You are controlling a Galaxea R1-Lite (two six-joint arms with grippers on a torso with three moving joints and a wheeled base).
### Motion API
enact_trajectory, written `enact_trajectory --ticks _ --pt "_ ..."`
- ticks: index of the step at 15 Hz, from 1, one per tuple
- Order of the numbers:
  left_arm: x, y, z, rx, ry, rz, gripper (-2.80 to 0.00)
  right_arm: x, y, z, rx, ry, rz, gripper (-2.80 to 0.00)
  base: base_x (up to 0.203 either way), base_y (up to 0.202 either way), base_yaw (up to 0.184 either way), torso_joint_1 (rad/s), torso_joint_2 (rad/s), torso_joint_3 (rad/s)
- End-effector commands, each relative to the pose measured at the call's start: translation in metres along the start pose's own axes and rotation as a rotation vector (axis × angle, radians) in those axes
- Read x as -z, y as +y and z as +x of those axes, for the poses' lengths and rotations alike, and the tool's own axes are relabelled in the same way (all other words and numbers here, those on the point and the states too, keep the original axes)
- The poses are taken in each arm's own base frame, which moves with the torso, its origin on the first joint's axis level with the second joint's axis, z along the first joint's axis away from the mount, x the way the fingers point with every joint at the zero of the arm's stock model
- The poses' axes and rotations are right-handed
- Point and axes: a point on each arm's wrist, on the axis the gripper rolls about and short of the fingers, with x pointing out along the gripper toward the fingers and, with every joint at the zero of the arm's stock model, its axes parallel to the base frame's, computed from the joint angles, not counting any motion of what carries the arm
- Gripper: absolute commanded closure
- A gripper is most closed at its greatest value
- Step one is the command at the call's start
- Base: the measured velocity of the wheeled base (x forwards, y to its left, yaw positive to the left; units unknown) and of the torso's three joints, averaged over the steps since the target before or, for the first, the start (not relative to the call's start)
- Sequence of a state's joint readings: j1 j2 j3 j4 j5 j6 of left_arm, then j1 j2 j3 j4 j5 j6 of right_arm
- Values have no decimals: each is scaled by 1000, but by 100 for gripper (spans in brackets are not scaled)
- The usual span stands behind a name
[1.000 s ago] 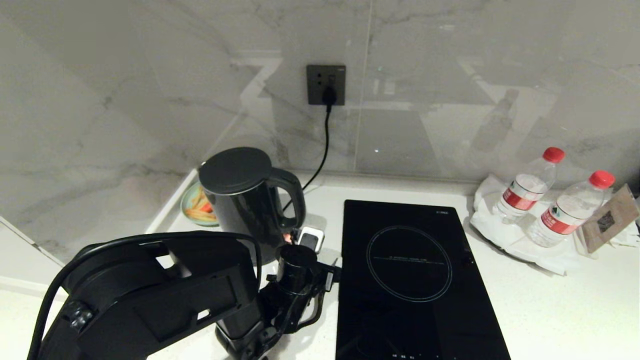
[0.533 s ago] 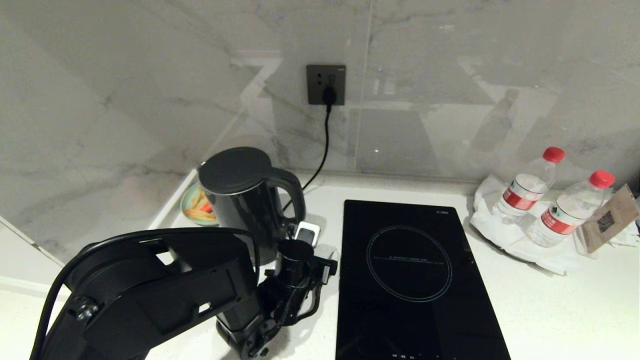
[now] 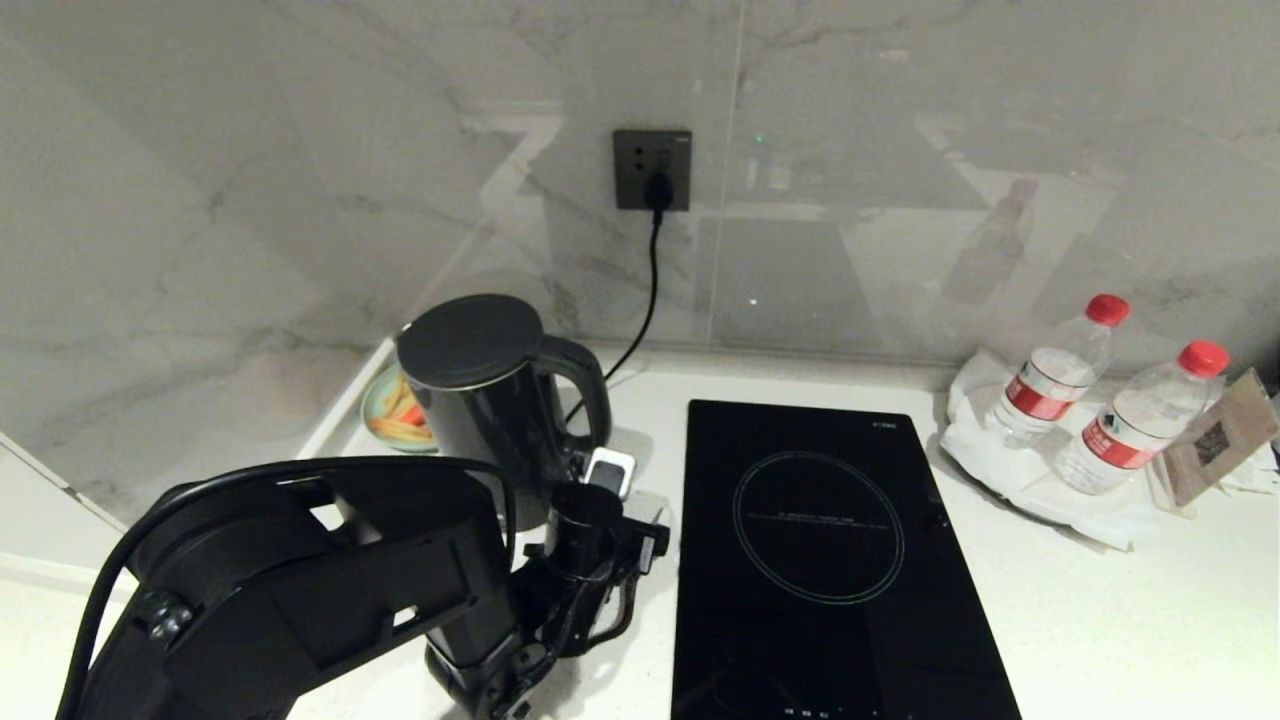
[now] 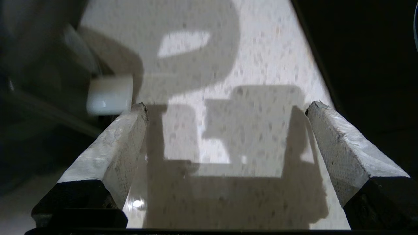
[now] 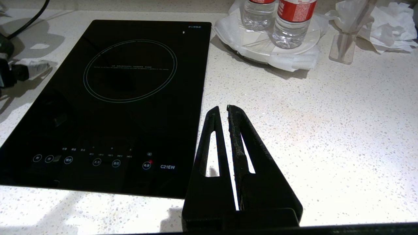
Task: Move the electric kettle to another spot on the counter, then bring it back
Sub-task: Finish boiling water
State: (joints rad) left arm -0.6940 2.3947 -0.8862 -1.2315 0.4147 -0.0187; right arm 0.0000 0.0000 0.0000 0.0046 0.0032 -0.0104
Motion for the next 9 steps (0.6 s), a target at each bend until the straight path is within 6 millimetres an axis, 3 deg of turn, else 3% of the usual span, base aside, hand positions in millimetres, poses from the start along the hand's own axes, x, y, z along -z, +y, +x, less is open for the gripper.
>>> enact_trajectory --ticks 1,4,9 --pt "8 1 -10 6 27 11 -280 0 0 0 -1 0 0 0 0 0 0 0 0 0" --pt "7 4 -31 22 -10 2 -280 0 0 0 0 0 0 0 0 0 0 0 0 0" --pt "-30 17 -65 4 -92 -38 -280 0 0 0 -1 0 0 0 0 0 0 0 0 0"
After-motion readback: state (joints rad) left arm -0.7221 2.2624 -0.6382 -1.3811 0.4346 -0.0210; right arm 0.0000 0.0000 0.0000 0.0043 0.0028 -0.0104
